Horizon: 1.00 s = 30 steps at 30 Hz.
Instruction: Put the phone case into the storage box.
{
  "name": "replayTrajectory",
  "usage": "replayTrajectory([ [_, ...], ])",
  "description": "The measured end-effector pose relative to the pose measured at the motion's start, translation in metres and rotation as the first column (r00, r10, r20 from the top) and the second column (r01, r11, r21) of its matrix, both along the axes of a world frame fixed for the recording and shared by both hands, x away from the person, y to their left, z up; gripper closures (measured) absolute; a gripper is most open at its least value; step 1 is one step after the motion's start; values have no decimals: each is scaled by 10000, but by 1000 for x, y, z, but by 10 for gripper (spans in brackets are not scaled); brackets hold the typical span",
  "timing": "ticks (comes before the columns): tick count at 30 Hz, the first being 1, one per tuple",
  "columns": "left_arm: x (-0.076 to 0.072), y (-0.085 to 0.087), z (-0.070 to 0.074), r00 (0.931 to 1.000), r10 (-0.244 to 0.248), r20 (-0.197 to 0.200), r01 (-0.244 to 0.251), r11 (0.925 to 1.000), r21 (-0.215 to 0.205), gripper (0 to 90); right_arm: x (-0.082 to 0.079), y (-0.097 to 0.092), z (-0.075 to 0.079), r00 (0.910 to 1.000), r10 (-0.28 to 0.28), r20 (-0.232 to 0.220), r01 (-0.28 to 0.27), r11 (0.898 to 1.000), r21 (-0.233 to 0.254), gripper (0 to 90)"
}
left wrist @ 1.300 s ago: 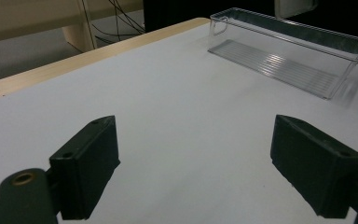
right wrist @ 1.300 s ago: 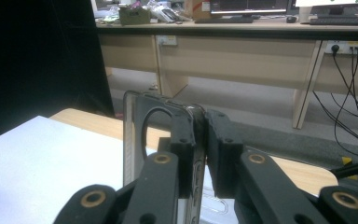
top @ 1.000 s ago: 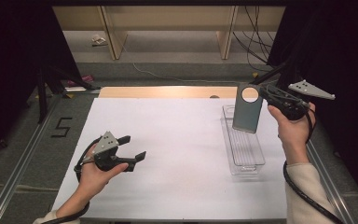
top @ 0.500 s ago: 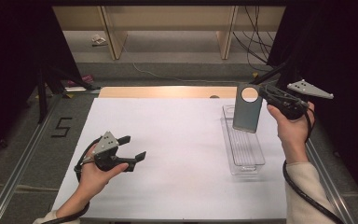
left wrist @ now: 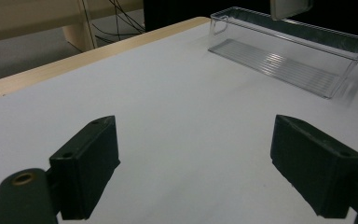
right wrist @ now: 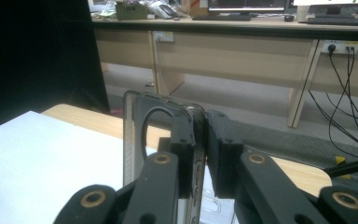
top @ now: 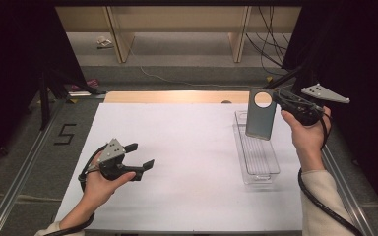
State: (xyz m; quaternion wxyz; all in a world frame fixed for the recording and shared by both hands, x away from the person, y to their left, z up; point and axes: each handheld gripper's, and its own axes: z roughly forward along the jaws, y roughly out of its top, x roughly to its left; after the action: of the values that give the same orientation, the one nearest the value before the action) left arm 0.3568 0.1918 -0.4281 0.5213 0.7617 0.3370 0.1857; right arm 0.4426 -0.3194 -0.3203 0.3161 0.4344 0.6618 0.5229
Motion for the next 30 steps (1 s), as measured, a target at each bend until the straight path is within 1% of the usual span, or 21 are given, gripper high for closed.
replayTrajectory([
  [30,0,0,0,10000,-9,0,9,10000,-6,149,10,3,-2,10000,49,17,-49,10000,-25,822],
])
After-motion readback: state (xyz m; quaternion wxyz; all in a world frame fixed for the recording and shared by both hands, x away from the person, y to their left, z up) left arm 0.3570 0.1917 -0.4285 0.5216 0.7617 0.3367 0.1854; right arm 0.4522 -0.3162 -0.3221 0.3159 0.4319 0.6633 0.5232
